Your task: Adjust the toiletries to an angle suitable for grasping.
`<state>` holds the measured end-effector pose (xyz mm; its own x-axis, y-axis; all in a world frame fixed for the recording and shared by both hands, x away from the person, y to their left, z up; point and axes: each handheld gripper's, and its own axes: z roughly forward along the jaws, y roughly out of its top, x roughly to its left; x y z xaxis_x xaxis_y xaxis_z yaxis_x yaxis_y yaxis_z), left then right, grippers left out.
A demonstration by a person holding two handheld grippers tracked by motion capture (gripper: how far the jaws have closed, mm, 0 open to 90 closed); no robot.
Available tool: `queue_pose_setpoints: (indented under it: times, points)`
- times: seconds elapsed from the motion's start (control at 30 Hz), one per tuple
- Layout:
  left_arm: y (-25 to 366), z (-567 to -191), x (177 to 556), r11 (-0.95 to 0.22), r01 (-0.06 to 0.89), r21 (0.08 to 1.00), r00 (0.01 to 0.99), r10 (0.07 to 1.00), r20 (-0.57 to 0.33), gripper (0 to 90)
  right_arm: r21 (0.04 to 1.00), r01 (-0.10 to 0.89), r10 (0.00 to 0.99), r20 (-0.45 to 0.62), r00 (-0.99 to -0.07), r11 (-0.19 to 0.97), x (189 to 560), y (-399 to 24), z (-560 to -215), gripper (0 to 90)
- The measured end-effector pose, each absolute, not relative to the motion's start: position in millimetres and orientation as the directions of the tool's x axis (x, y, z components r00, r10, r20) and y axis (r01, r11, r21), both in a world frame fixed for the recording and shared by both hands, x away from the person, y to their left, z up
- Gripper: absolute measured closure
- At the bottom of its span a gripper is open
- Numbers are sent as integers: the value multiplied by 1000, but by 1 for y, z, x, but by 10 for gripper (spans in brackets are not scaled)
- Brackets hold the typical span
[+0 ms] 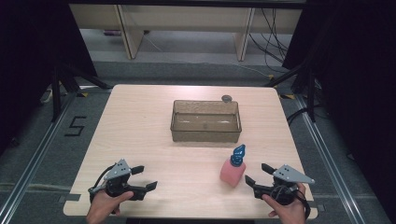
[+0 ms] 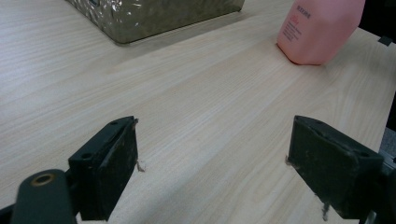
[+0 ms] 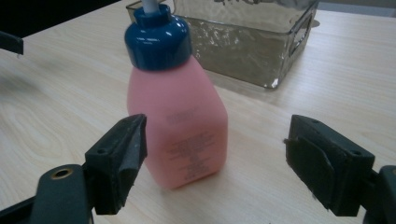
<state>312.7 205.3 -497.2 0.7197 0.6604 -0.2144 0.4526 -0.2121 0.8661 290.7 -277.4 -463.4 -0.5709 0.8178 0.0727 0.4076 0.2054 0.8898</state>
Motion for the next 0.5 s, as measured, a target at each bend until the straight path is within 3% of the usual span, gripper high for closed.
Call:
queue_pose_setpoints:
  times: [0.2, 0.23, 0.5]
  points:
    - [206, -497, 313, -217, 450, 866, 723, 658, -211, 153, 905, 375, 806, 65, -588, 201, 292, -275, -458, 224]
    - [206, -497, 313, -217, 451, 866, 723, 658, -211, 153, 902, 397, 808, 102, -580, 171, 290, -272, -457, 225]
    - [206, -497, 314, -215, 451, 867, 724, 655, -214, 154, 906, 369, 794, 64, -604, 208, 293, -267, -456, 236]
